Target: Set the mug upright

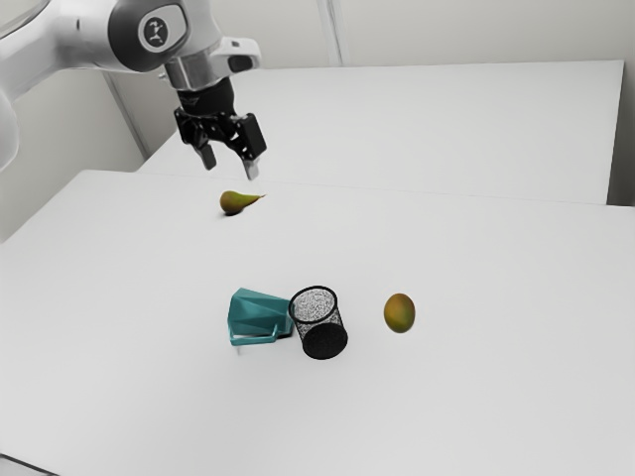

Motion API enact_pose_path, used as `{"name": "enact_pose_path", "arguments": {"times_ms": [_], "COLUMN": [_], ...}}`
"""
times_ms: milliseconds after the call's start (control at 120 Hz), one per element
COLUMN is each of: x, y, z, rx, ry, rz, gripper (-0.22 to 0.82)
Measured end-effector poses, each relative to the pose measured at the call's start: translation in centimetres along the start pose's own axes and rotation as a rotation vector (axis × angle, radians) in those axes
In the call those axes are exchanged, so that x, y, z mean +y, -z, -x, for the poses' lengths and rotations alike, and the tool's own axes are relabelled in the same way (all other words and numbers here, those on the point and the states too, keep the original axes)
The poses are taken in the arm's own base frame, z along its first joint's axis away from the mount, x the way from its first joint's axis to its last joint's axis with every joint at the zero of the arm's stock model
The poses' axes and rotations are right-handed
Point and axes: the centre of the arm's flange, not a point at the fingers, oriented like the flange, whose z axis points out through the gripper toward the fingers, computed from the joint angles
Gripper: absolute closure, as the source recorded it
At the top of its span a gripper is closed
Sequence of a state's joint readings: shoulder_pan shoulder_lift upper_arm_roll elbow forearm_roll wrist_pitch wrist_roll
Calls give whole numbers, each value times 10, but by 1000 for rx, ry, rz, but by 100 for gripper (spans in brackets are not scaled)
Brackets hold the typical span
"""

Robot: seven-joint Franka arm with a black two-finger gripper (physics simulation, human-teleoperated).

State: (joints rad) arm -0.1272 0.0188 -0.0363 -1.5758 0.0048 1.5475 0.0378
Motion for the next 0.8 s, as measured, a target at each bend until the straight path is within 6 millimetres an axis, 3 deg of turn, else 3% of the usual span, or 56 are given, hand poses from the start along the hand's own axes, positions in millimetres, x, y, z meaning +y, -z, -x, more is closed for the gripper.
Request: {"name": "enact_pose_path", "arguments": {"times_ms": [317,525,700,800], "x": [-54,-81,-66,-74], "y": [-6,-54,-99,-127], "z": [7,27,39,45], "rx": [12,-41,-36,-25], "ry": [101,186,139,130], "rz": [13,171,310,377], "gripper": [0,0,0,0]}}
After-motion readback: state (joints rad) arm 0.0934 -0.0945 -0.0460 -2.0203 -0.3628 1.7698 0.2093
